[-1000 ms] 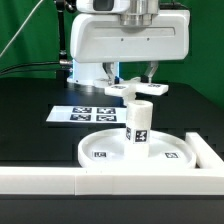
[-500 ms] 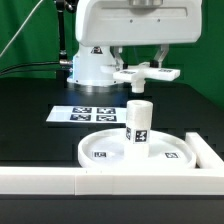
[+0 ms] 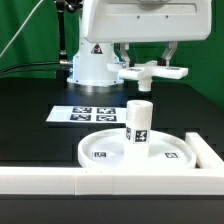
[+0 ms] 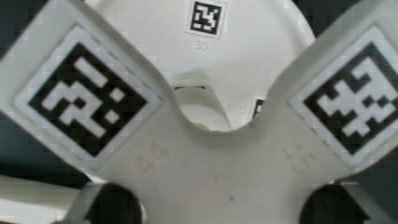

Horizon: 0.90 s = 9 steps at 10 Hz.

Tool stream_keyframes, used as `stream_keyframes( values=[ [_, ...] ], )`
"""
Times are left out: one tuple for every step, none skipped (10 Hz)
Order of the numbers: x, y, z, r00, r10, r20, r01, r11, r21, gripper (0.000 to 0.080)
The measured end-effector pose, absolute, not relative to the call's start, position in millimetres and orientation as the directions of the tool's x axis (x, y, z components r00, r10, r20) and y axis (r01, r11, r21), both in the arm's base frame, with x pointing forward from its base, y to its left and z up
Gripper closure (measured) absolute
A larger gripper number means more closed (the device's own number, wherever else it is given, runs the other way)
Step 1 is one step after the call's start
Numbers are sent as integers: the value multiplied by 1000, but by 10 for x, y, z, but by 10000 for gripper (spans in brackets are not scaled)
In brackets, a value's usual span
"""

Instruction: Assemble round table

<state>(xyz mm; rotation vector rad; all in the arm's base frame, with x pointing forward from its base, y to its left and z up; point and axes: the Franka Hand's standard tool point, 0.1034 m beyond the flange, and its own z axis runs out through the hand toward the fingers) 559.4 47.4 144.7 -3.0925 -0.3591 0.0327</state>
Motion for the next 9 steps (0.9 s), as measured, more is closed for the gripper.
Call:
stream_keyframes(
  values=[
    [5650, 468, 1423, 969, 246, -19, 246, -969, -28, 358],
    [5699, 459, 1395, 967, 253, -24, 252, -967, -27, 358],
    [5715, 446, 1370, 967, 255, -25, 255, -967, -25, 358],
    [5692, 432, 1341, 966, 255, -29, 255, -967, -25, 358],
    [5668, 421, 1306, 967, 254, -26, 253, -967, -23, 358],
    [5627, 413, 1260, 967, 253, -24, 253, -967, -21, 358],
    [5600, 411, 1232, 967, 253, -14, 253, -967, -18, 358],
    [5576, 407, 1218, 967, 252, -17, 252, -968, -18, 358],
    [5574, 401, 1213, 968, 251, -16, 251, -968, -18, 358]
  ],
)
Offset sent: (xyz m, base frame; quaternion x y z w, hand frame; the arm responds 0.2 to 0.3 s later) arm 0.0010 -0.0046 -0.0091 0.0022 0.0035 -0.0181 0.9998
